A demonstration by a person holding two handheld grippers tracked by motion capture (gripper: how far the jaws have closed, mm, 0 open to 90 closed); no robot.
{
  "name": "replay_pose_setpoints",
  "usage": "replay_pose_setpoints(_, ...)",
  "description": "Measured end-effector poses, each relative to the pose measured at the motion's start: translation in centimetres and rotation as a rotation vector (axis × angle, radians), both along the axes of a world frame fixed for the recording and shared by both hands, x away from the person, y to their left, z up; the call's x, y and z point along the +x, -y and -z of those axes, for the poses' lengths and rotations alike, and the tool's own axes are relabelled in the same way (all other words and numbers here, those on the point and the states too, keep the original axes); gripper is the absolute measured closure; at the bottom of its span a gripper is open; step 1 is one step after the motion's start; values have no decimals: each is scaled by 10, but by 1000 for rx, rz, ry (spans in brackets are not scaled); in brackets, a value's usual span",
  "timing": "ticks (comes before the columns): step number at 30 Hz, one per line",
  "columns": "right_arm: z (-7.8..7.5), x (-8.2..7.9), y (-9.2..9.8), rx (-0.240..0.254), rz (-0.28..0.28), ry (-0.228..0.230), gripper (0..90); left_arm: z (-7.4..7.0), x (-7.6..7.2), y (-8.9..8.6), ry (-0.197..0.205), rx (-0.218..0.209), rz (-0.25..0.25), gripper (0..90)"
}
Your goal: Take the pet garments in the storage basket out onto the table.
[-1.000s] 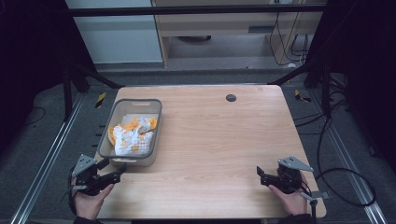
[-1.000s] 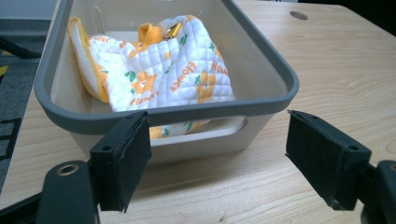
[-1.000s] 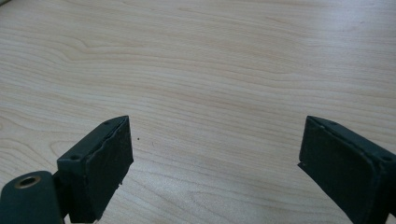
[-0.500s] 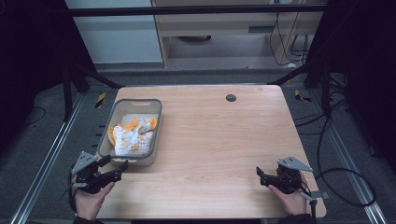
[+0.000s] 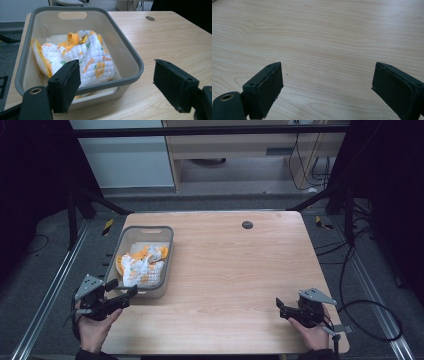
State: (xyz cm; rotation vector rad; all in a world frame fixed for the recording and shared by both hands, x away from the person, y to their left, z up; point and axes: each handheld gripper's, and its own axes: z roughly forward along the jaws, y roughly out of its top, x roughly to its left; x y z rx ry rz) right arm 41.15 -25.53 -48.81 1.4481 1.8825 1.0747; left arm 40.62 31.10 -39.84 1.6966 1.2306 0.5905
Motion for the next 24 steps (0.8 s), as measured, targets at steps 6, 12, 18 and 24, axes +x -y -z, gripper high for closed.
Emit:
replay_pose_setpoints(6, 0, 0, 0, -4, 1, 2, 96, -11, 6, 0, 18, 0, 6, 211)
replay_pose_setpoints(12, 0, 0, -1, 1, -2, -6, 96, -21, 13, -1, 26, 2, 8, 207)
replay_pose_setpoints(18, 1, 0, -1, -9, -7, -3, 96, -29, 24, -3, 17, 22, 6, 207)
replay_pose_setpoints(24, 1, 0, -1, -10, -8, -5, 96, -30, 35, -3, 2, 33, -1, 207)
